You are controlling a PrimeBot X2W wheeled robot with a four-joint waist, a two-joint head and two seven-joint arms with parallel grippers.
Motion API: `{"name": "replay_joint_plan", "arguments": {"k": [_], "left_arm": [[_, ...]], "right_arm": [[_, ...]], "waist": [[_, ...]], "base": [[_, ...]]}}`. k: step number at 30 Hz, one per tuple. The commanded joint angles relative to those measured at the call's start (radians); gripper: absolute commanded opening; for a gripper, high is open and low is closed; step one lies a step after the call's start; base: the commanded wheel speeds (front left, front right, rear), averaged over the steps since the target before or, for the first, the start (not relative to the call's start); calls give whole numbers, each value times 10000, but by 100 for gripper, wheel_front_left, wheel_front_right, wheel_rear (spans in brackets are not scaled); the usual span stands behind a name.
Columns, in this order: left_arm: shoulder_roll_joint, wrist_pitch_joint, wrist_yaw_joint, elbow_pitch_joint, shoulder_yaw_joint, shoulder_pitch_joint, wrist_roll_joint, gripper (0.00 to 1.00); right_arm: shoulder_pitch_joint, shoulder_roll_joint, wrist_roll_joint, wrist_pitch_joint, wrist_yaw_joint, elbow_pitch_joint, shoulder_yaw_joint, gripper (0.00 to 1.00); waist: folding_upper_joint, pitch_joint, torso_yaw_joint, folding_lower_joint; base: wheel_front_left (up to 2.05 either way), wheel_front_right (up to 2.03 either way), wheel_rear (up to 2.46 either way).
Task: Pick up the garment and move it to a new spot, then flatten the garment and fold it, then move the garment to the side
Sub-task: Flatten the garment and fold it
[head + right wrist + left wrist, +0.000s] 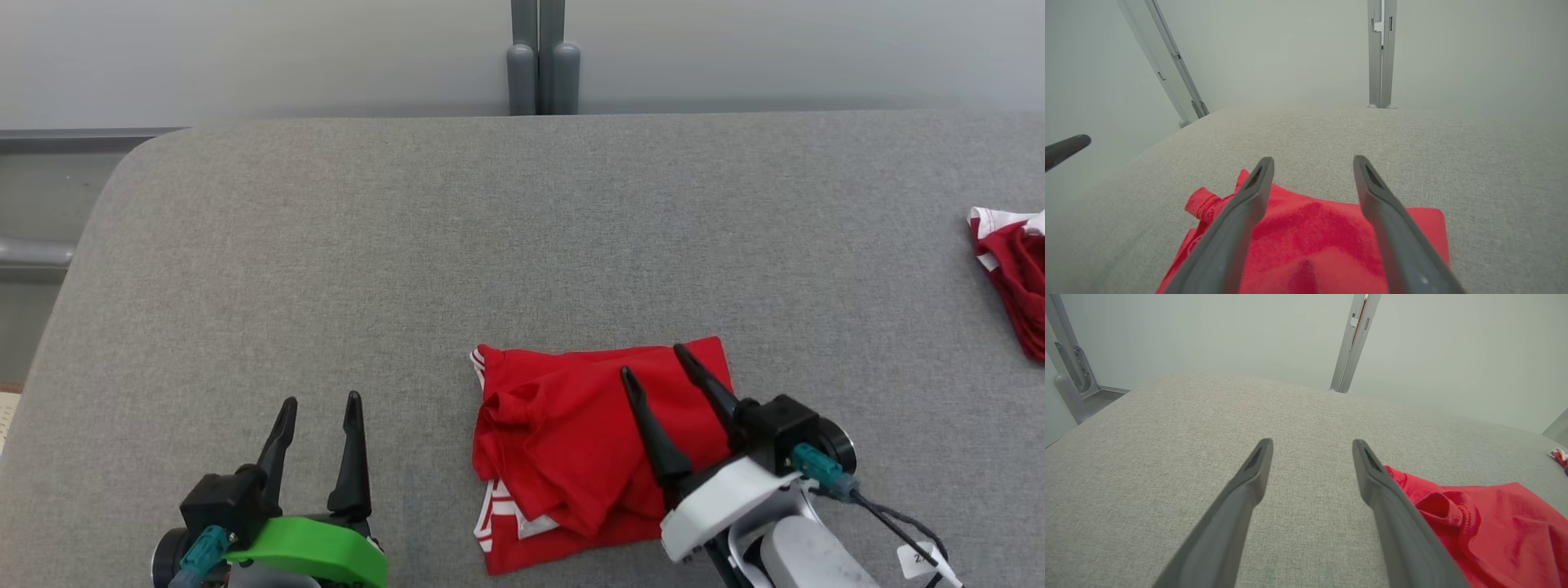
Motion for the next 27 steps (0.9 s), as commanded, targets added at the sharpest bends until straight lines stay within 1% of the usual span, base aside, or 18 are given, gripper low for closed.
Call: {"name": "replay_joint_plan", "arguments": {"k": [1,2,5,9,11,16,18,19,20,21,22,27], "left_arm": [[6,-73,-57,48,2,-64,1,100],[5,-72,-71,64,-3,-58,-8,100],[11,-95,-65,87,-38,-24,-20,100],[27,-91,-31,90,-68,25,-24,100],[43,-87,-24,98,-81,44,-36,100],[64,-70,-26,122,-130,57,-40,100],[83,-61,-40,135,-139,62,-58,100],[91,-57,-36,130,-144,73,-65,100],[99,-57,-29,129,-143,83,-63,100],[114,-50,-22,126,-145,95,-60,100],[125,-45,-16,123,-148,103,-65,100],[167,-12,21,94,-168,134,-81,100]], "right_arm": [[345,-3,-159,-26,2,-79,82,100],[535,-3,-227,-26,2,-125,192,100],[1155,-18,-363,-25,2,-164,969,100],[1521,-286,-197,151,1,-155,1782,100],[1563,-434,-165,230,1,-85,2043,100],[1356,-605,-227,287,1,359,2323,100],[1293,-588,-151,300,1,576,2468,43],[1261,-577,-110,308,1,696,2554,27],[1223,-569,-90,294,1,775,2598,20],[1158,-552,-74,280,1,880,2656,5],[1105,-526,-67,262,1,942,2695,0],[845,-425,120,142,1,1080,3008,0]], "waist": [[0,-10,-8,0],[0,-19,-12,0],[0,-53,-11,0],[0,-88,16,0],[0,-104,35,0],[0,-143,127,0],[0,-159,174,0],[0,-166,196,0],[0,-173,213,0],[0,-182,235,0],[0,-190,253,0],[0,-220,333,0]], "base": [[0,0,0],[0,0,0],[0,0,0],[0,0,0],[0,0,0],[0,0,0],[0,0,0],[0,0,0],[0,0,0],[0,0,0],[0,0,0],[0,0,0]]}}
